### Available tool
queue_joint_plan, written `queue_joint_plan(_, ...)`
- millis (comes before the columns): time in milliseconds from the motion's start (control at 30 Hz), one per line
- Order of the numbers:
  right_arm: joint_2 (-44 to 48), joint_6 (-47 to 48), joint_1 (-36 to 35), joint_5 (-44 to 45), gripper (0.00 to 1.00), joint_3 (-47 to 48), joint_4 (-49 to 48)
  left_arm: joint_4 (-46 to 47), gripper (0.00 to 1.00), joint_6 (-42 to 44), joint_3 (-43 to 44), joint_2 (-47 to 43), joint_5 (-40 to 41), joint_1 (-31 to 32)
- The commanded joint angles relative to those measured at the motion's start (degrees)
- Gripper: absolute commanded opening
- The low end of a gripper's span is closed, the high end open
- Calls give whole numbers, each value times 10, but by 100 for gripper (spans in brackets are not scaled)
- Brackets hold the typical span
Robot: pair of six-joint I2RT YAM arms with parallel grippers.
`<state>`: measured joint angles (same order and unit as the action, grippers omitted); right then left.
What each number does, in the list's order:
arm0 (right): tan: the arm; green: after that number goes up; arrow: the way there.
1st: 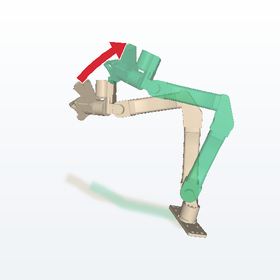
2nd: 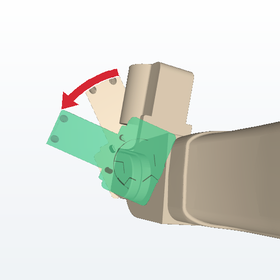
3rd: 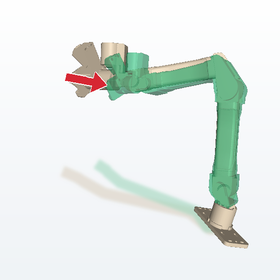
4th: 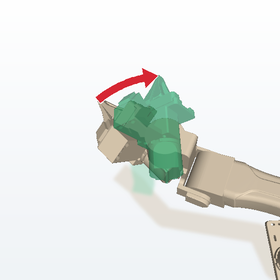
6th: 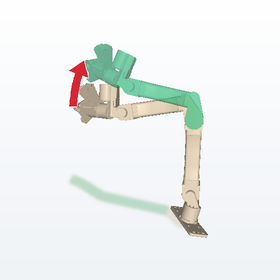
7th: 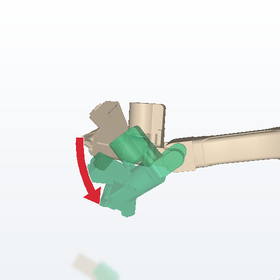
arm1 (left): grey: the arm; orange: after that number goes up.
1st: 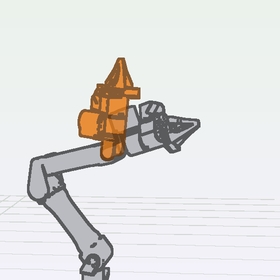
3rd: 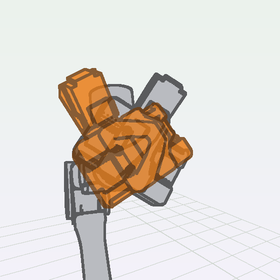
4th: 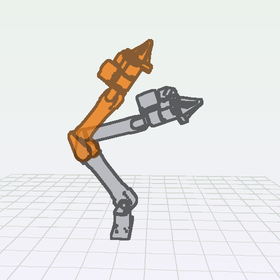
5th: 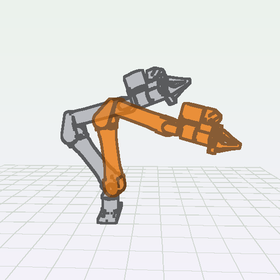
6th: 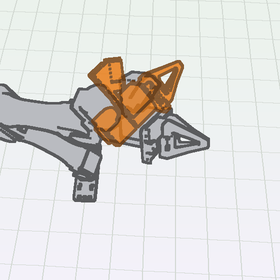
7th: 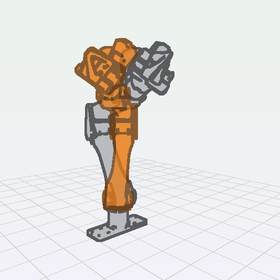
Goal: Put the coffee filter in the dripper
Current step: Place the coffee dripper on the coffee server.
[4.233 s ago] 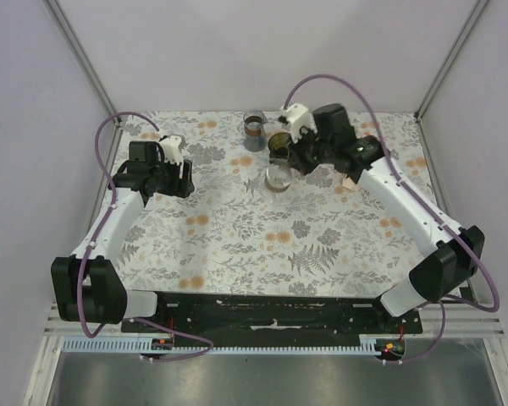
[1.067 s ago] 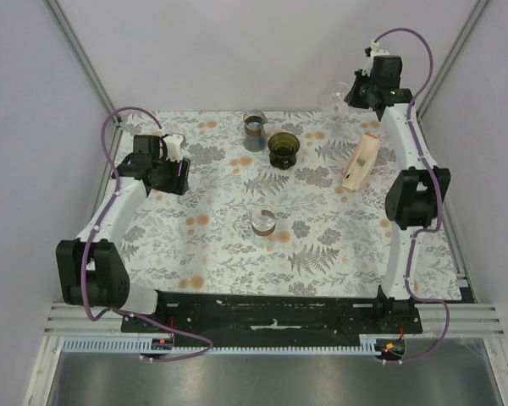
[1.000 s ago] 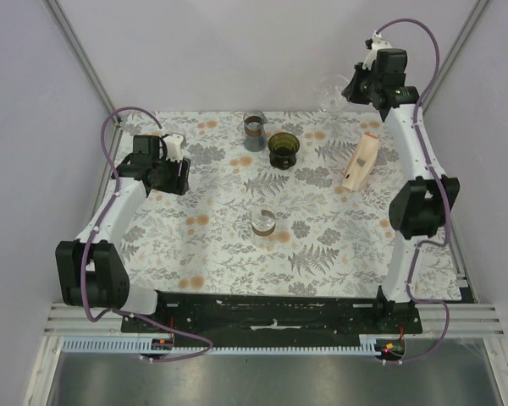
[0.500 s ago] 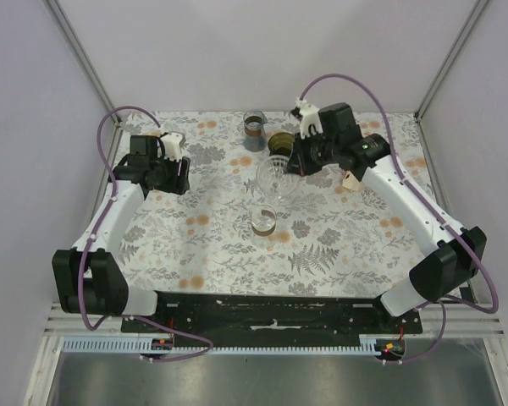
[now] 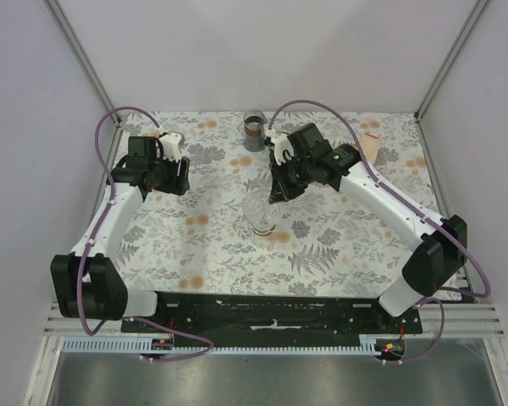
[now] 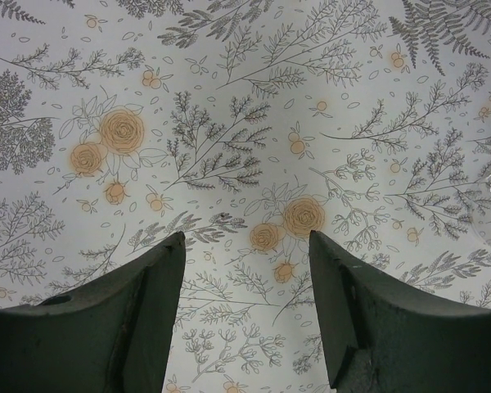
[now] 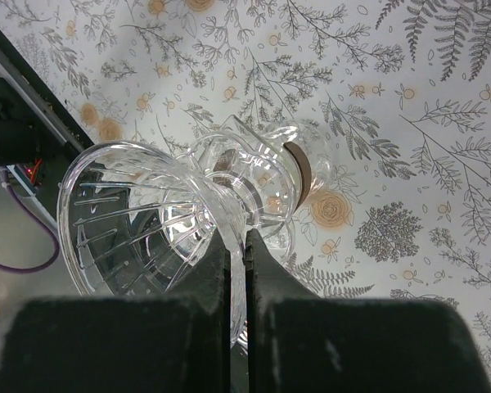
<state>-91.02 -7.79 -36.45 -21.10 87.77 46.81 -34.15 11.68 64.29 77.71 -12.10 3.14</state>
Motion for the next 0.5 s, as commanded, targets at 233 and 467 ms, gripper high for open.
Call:
queue_joint_plan(233,-53,6,-2,-18,0,50,-17,13,68,11,-5,-14,-5,1)
queue_joint_plan(467,-68,10,-2,-7,22,63,-11,13,68,11,-7,-14,-5,1)
